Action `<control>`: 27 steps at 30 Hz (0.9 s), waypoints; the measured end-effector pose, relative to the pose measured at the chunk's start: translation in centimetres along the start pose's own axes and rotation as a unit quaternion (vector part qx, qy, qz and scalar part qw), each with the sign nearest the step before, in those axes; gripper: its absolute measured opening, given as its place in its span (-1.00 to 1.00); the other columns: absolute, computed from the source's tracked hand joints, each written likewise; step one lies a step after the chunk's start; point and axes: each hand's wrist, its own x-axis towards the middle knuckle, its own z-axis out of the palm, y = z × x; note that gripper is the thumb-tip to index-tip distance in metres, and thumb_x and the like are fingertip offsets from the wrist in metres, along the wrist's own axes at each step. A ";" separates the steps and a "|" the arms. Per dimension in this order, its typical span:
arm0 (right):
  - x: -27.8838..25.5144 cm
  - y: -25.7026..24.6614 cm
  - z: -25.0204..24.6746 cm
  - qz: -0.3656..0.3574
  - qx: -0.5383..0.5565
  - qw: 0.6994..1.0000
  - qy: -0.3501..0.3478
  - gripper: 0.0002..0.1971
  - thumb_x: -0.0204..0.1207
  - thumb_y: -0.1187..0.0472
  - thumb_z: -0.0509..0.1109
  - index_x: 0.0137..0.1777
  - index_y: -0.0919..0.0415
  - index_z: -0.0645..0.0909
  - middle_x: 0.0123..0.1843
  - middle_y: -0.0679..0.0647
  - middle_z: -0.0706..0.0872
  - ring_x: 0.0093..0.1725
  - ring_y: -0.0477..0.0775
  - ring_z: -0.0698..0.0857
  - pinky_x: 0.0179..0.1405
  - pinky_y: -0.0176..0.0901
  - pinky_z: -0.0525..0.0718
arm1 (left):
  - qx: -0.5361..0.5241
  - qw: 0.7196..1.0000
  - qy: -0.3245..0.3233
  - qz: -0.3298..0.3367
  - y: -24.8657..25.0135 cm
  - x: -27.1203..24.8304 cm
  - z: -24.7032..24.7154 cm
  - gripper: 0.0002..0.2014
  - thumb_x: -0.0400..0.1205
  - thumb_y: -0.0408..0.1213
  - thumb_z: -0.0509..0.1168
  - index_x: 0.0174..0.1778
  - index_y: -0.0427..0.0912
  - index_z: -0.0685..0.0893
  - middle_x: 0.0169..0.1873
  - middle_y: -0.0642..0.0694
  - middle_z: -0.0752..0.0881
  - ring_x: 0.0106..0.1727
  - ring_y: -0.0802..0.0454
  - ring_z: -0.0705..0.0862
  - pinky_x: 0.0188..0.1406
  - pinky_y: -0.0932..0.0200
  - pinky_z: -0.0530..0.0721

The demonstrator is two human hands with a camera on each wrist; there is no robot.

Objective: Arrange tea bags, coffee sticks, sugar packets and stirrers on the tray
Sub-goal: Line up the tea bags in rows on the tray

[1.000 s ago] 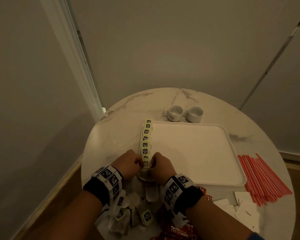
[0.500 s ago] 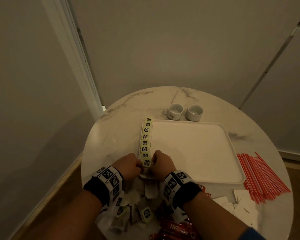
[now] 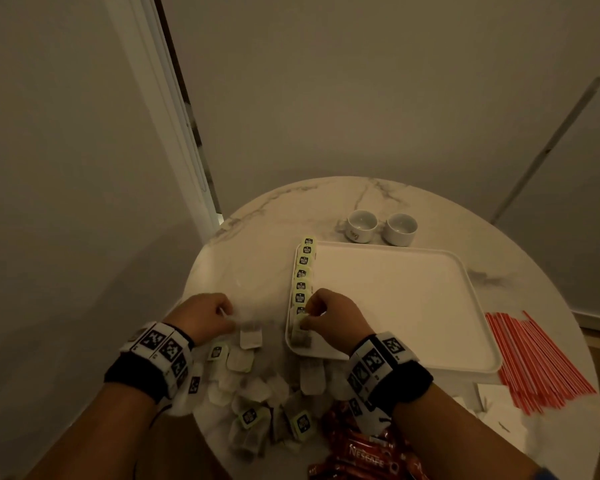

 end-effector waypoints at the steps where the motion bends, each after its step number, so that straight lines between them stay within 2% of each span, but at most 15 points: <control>1: -0.1 -0.6 0.5 -0.022 -0.027 0.999 -0.017 -0.84 0.43 0.20 0.51 -0.04 0.09 0.61 0.03 0.04 0.71 0.01 0.04 0.62 0.04 -0.19 0.58 | 0.025 1.000 -0.016 0.001 -0.4 -0.3 0.4 -0.73 0.51 -0.08 0.43 0.09 -0.02 0.64 -0.08 0.04 0.62 -0.05 0.07 0.60 -0.11 0.22 0.49; 4: -0.2 -2.5 2.9 -0.102 -0.145 0.982 -0.064 -0.70 0.46 0.09 0.49 0.17 0.08 0.62 0.19 0.08 0.65 0.22 0.13 0.54 0.33 -0.02 0.53 | 0.070 0.995 -0.063 -0.015 -1.6 -1.5 1.8 -0.57 0.52 -0.03 0.41 0.29 0.01 0.54 0.08 0.01 0.61 0.06 0.06 0.59 0.01 0.20 0.55; 7: 0.0 -3.8 5.1 -0.160 -0.256 0.950 -0.085 -0.55 0.44 0.08 0.48 0.32 0.05 0.49 0.29 0.07 0.53 0.32 0.19 0.41 0.36 0.14 0.49 | 0.077 0.992 -0.094 -0.022 -3.0 -2.2 2.9 -0.36 0.47 0.00 0.42 0.47 0.07 0.38 0.28 -0.06 0.51 0.25 0.01 0.56 0.20 0.16 0.56; 9: 0.3 -4.3 6.1 -0.169 -0.321 0.926 -0.104 -0.39 0.34 0.05 0.55 0.37 0.03 0.42 0.33 0.06 0.48 0.36 0.21 0.36 0.39 0.24 0.42 | 0.068 0.993 -0.095 -0.010 -3.5 -2.5 3.5 -0.27 0.47 -0.01 0.42 0.55 0.10 0.29 0.32 -0.07 0.43 0.31 -0.03 0.54 0.25 0.13 0.56; 11: 0.6 -4.4 6.9 -0.161 -0.374 0.905 -0.124 -0.28 0.26 -0.02 0.58 0.41 0.02 0.37 0.35 0.05 0.45 0.42 0.24 0.30 0.45 0.34 0.29 | 0.068 0.993 -0.092 0.009 -3.7 -2.5 4.0 -0.28 0.50 -0.05 0.38 0.58 0.12 0.25 0.29 -0.06 0.35 0.30 -0.06 0.54 0.25 0.15 0.55; 13: 0.9 -4.4 7.4 -0.151 -0.409 0.891 -0.127 -0.29 0.30 -0.05 0.55 0.43 0.01 0.37 0.37 0.06 0.43 0.48 0.29 0.23 0.49 0.40 0.18 | 0.062 0.994 -0.087 0.022 -3.9 -2.5 4.3 -0.36 0.51 -0.12 0.37 0.52 0.14 0.32 0.20 -0.02 0.29 0.23 -0.05 0.54 0.22 0.17 0.57; 15: 1.1 -4.4 7.8 -0.149 -0.426 0.885 -0.115 -0.34 0.34 -0.04 0.52 0.43 0.02 0.40 0.38 0.09 0.42 0.51 0.33 0.18 0.51 0.42 0.10 | 0.048 0.995 -0.078 0.027 -4.0 -2.4 4.4 -0.50 0.48 -0.18 0.38 0.33 0.11 0.42 0.14 0.00 0.28 0.12 -0.03 0.54 0.14 0.14 0.60; 18: 1.4 -4.7 7.7 -0.155 -0.427 0.886 -0.098 -0.41 0.39 0.01 0.50 0.43 0.00 0.47 0.39 0.14 0.39 0.50 0.34 0.17 0.52 0.42 0.05 | 0.040 0.996 -0.076 0.026 -3.8 -2.1 4.3 -0.67 0.47 -0.26 0.39 0.04 -0.01 0.40 0.08 -0.02 0.32 -0.01 -0.05 0.53 0.01 0.04 0.61; 22: 2.1 -5.2 6.5 -0.147 -0.392 0.907 -0.057 -0.65 0.52 0.10 0.36 0.31 0.07 0.56 0.31 0.15 0.48 0.41 0.32 0.32 0.43 0.36 0.25 | -0.002 0.998 -0.049 0.040 -3.6 -1.7 3.3 -0.76 0.51 -0.34 0.34 -0.15 0.06 0.42 -0.15 0.04 0.56 -0.11 0.05 0.57 -0.24 0.22 0.50; 24: 2.5 -5.4 5.9 -0.144 -0.378 0.913 -0.047 -0.67 0.52 0.10 0.37 0.28 0.08 0.56 0.28 0.12 0.53 0.36 0.28 0.39 0.38 0.33 0.33 | -0.033 0.998 -0.036 0.037 -3.4 -1.5 2.5 -0.74 0.46 -0.37 0.39 -0.16 0.07 0.49 -0.15 0.02 0.64 -0.13 0.09 0.60 -0.30 0.26 0.53; 27: 3.2 -5.6 5.8 -0.170 -0.384 0.904 -0.083 -0.52 0.46 0.09 0.43 0.37 0.06 0.47 0.35 0.08 0.53 0.45 0.26 0.35 0.42 0.36 0.28 | -0.063 0.998 -0.021 0.018 -3.0 -1.3 1.7 -0.71 0.39 -0.34 0.51 -0.07 -0.11 0.57 -0.17 -0.03 0.69 -0.15 0.06 0.64 -0.26 0.15 0.60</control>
